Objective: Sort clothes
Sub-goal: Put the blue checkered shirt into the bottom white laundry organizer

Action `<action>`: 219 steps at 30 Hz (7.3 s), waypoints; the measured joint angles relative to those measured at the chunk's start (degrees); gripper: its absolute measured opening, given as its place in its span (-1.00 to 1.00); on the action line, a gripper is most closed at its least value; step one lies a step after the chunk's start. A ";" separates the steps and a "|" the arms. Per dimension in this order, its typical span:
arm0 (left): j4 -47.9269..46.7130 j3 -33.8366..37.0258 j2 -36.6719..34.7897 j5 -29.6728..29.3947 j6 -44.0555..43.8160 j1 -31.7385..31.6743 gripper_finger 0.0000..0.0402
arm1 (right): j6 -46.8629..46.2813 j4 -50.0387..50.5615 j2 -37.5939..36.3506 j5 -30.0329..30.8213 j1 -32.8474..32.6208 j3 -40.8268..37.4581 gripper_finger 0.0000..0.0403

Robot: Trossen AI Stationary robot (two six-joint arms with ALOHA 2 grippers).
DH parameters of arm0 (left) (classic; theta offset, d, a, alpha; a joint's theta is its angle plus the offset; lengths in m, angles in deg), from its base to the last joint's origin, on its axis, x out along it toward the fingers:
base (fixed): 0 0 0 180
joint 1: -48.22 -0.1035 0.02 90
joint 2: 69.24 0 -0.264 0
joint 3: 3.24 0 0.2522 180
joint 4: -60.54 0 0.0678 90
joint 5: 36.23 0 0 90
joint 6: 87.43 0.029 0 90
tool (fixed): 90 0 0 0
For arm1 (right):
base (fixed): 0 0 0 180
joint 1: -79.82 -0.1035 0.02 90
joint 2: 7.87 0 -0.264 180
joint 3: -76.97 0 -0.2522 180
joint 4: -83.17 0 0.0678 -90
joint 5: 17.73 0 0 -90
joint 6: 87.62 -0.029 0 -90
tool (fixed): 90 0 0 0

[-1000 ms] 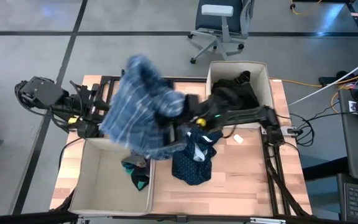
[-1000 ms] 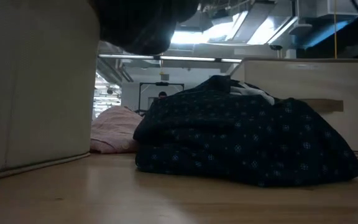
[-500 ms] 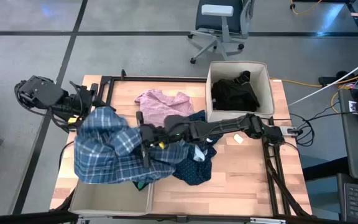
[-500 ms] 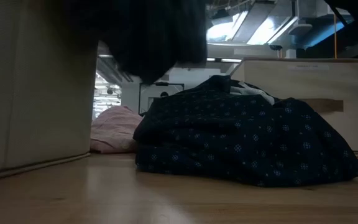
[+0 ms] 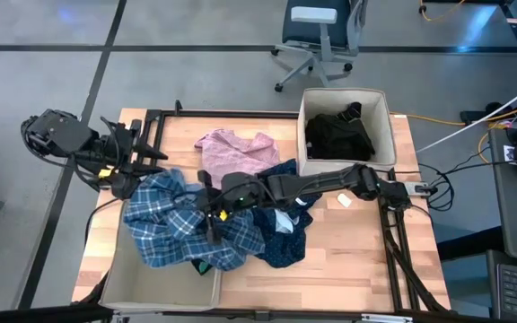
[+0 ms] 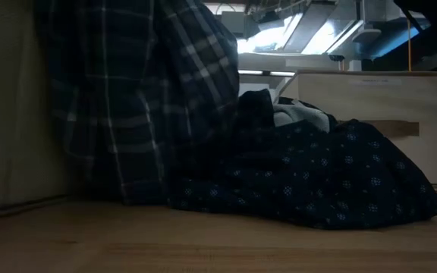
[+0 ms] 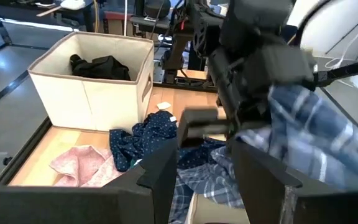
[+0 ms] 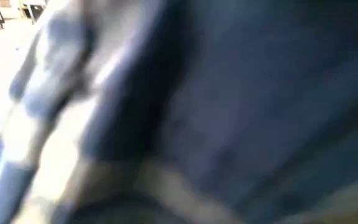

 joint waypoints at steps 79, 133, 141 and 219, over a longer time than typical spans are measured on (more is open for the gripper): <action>40.44 37.22 24.68 -1.55 -11.73 7.86 -0.73 | -42.45 31.52 -12.91 54.08 -23.54 -54.75 -0.02; -25.25 -2.19 15.89 3.26 -56.45 37.07 -1.00 | -42.78 31.88 -12.90 52.50 -22.03 -54.73 -0.02; -12.16 16.22 19.22 3.67 -65.56 42.25 -1.00 | -42.77 31.84 -12.90 52.50 -22.03 -54.73 -0.02; 6.67 -0.57 44.91 23.42 1.65 -13.09 -0.09 | -41.36 31.66 -12.90 51.37 -21.38 -54.71 -0.02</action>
